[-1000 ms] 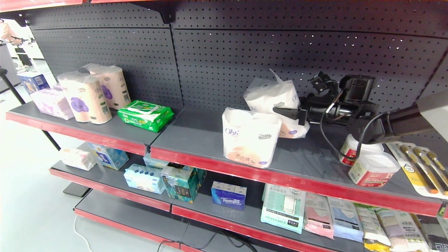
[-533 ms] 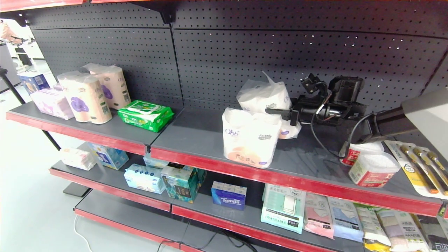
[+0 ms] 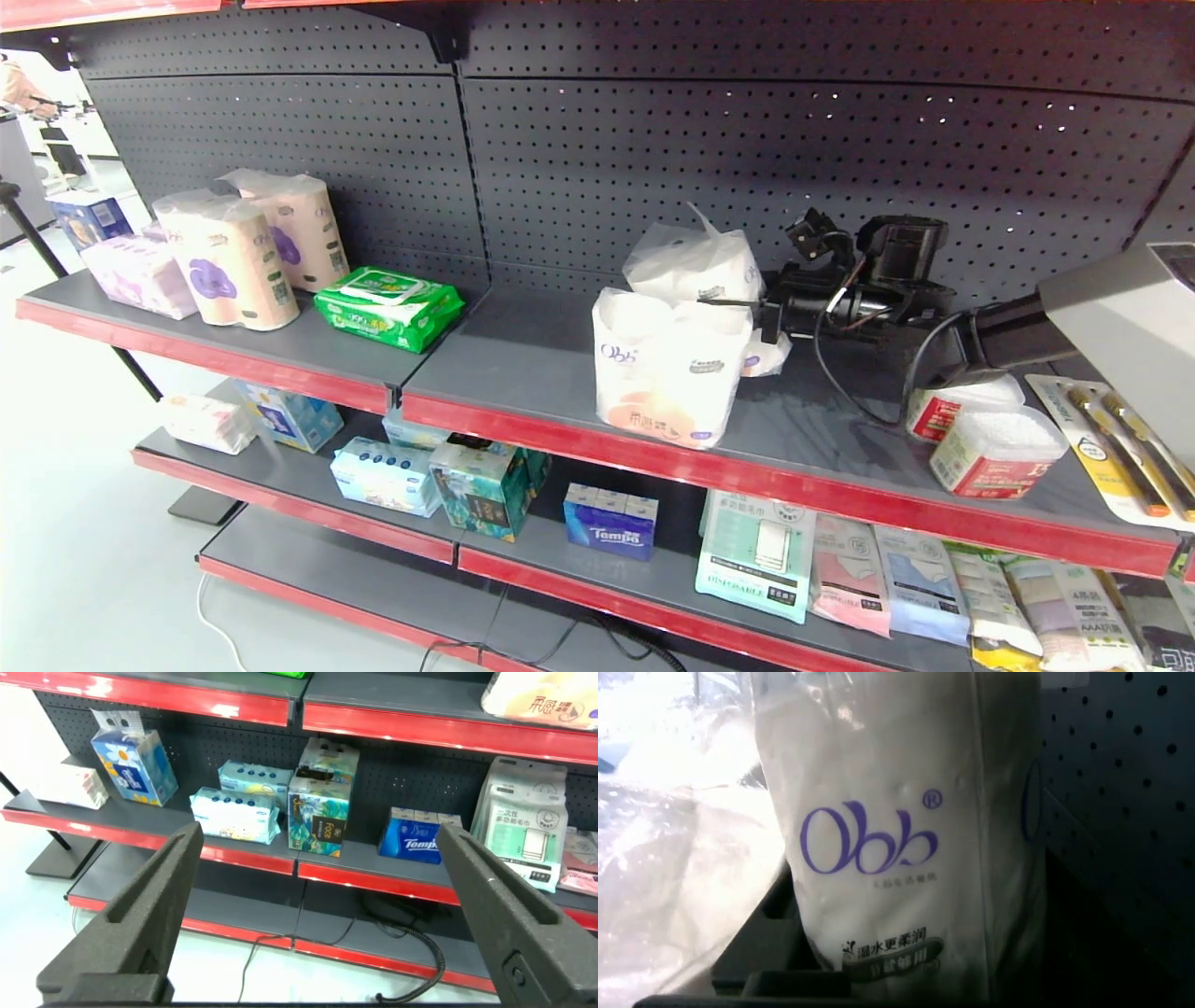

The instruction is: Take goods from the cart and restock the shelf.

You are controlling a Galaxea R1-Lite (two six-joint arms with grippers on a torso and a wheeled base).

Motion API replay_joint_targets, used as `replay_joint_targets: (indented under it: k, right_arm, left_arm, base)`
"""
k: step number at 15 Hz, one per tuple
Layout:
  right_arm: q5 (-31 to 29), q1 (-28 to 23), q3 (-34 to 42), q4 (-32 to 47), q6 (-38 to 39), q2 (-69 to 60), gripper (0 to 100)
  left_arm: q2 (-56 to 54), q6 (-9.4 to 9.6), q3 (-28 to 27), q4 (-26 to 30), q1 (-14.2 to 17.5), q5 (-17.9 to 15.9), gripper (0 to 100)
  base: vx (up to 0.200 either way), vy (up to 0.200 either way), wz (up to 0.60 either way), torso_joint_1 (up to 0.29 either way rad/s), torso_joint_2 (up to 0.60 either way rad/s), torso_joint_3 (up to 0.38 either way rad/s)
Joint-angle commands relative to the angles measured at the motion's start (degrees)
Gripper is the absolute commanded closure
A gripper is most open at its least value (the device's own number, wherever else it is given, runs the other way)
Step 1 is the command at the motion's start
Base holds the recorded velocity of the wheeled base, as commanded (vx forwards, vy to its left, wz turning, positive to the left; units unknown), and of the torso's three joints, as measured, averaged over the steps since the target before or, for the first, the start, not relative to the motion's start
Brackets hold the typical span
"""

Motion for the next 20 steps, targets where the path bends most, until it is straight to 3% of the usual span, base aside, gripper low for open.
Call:
replay_joint_targets:
  k: [1,11,20]
  right_arm:
    - [-0.11,-0.25,-0.22,-0.03,-0.13,1.03,100]
    - [0.42,-3.59,0.58,0.76,-1.09,2.0,100]
    - [3.41,-5.96,0.22,4.72,-7.07,2.17,100]
  left_arm:
    - [0.07,-0.01,0.0,-0.04,0.01,0.02,0]
    - [0.07,-0.01,0.0,-0.04,0.01,0.02,0]
    - [0.07,-0.01,0.0,-0.04,0.01,0.02,0]
  base:
    - [0.0,0.0,0.0,0.0,0.0,0.0]
    - [0.0,0.0,0.0,0.0,0.0,0.0]
    - [0.0,0.0,0.0,0.0,0.0,0.0]
